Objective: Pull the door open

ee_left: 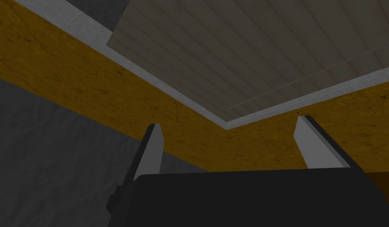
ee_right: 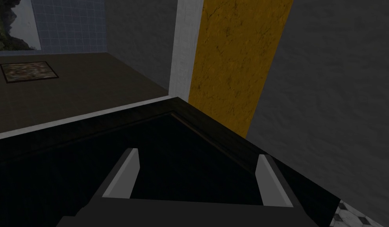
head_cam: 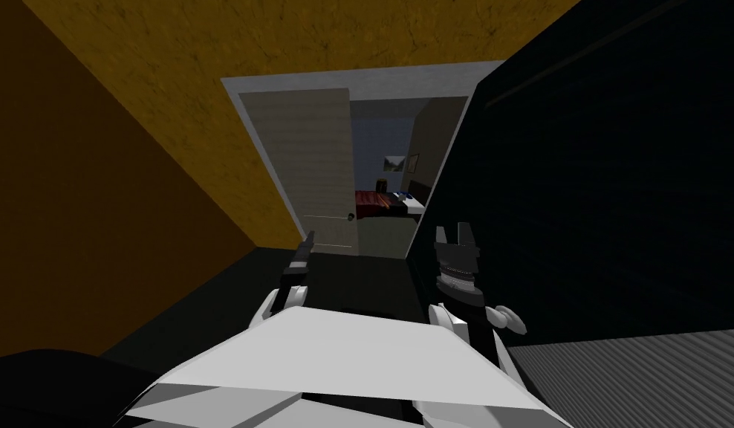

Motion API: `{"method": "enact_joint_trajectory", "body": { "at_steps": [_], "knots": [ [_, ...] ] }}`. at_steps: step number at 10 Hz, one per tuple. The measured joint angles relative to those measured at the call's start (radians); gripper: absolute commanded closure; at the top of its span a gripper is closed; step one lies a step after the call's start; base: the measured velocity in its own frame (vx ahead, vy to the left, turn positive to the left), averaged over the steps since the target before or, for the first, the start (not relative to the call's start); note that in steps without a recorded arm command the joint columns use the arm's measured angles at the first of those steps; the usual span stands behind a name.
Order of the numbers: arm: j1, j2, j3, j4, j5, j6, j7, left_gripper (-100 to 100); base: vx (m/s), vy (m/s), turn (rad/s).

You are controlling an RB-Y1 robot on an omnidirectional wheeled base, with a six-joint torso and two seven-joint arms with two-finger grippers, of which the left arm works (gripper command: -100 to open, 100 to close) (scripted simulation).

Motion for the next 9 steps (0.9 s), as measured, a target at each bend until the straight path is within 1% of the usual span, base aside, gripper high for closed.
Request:
{"method": "enact_joint_trajectory", "body": {
  "at_steps": [3, 5, 7, 9],
  "knots": [
    [-0.023, 0.007, 0.019, 0.076, -0.02, -0.019, -0.071, -100, 0.102, 0.01, -0.056],
    [-0.031, 0.01, 0.029, 0.121, -0.033, -0.031, -0.119, -100, 0.099, -0.004, -0.062],
    [-0.046, 0.006, 0.039, 0.172, -0.048, -0.046, -0.17, -100, 0.102, 0.006, -0.063],
    [-0.055, 0.007, 0.05, 0.218, -0.062, -0.06, -0.218, -100, 0.096, 0.009, -0.06]
  ]
}}
